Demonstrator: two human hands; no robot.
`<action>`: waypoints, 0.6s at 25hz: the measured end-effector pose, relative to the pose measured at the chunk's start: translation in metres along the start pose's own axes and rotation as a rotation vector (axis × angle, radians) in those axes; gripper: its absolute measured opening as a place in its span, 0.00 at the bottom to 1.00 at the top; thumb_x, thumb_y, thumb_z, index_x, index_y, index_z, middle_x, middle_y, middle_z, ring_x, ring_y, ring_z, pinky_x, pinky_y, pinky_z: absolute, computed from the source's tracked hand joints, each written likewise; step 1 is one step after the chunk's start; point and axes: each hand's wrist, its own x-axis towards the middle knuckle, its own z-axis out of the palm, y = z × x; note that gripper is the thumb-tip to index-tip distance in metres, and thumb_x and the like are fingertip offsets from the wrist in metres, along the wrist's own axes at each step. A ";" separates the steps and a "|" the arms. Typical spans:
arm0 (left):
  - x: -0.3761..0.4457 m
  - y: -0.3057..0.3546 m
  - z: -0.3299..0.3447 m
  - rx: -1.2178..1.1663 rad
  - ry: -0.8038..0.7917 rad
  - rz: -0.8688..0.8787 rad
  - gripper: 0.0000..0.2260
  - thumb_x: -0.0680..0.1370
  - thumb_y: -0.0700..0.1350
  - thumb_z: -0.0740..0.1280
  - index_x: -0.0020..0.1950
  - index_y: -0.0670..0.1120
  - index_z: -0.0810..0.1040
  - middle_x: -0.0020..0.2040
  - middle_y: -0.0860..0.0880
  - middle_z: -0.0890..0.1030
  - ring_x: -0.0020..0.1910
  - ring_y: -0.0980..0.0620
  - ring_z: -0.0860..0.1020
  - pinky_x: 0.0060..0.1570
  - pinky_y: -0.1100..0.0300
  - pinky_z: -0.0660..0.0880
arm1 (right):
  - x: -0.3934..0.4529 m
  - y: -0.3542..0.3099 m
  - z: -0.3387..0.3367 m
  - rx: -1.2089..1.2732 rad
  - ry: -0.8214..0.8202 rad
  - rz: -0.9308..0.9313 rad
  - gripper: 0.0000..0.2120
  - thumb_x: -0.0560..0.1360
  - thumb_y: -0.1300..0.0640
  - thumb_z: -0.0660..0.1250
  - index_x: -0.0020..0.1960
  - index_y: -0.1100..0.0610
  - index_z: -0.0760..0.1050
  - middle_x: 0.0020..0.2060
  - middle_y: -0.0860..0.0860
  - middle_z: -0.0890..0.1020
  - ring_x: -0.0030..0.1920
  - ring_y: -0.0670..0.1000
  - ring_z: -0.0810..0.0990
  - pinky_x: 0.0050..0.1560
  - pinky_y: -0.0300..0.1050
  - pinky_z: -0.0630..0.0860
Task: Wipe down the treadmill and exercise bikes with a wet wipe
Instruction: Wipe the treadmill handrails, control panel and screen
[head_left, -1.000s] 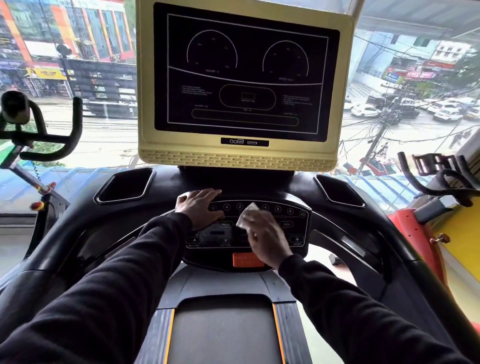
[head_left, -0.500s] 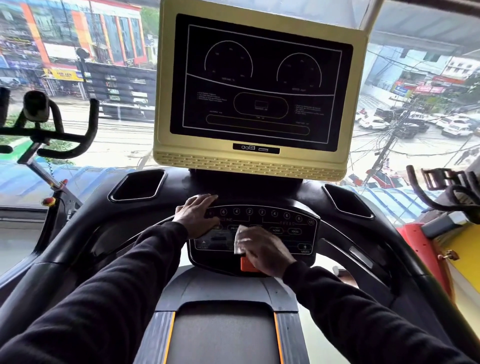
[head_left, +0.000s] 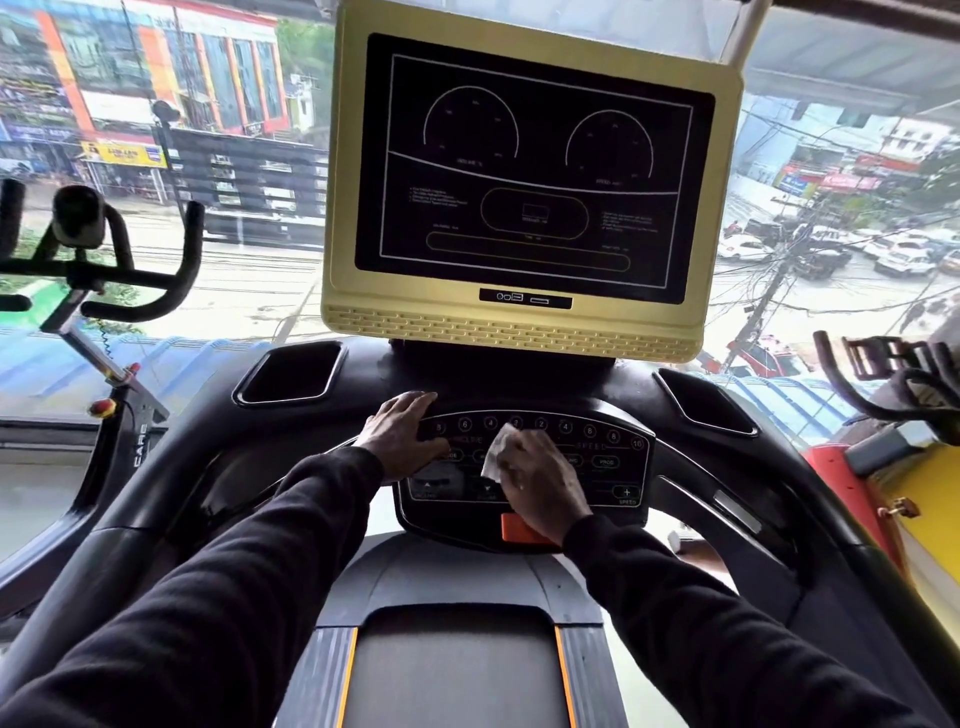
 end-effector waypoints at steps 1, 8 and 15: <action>-0.001 -0.004 0.000 0.000 -0.009 0.000 0.37 0.75 0.56 0.69 0.80 0.51 0.56 0.79 0.50 0.57 0.77 0.47 0.55 0.74 0.48 0.58 | -0.005 -0.003 0.003 -0.031 -0.060 -0.094 0.04 0.71 0.63 0.72 0.42 0.57 0.78 0.43 0.51 0.78 0.44 0.51 0.77 0.41 0.46 0.80; -0.013 -0.021 0.000 0.089 -0.022 0.010 0.40 0.74 0.62 0.68 0.80 0.57 0.51 0.80 0.56 0.52 0.75 0.45 0.61 0.70 0.48 0.59 | 0.004 -0.020 0.006 -0.170 -0.028 0.020 0.06 0.74 0.62 0.66 0.50 0.58 0.79 0.46 0.51 0.79 0.46 0.51 0.76 0.44 0.44 0.79; -0.022 -0.033 -0.001 0.085 -0.043 0.040 0.42 0.73 0.60 0.68 0.81 0.57 0.48 0.81 0.56 0.50 0.75 0.45 0.61 0.70 0.49 0.57 | 0.006 -0.026 0.014 -0.054 0.099 0.320 0.03 0.77 0.61 0.66 0.47 0.57 0.79 0.45 0.51 0.77 0.46 0.51 0.76 0.46 0.45 0.77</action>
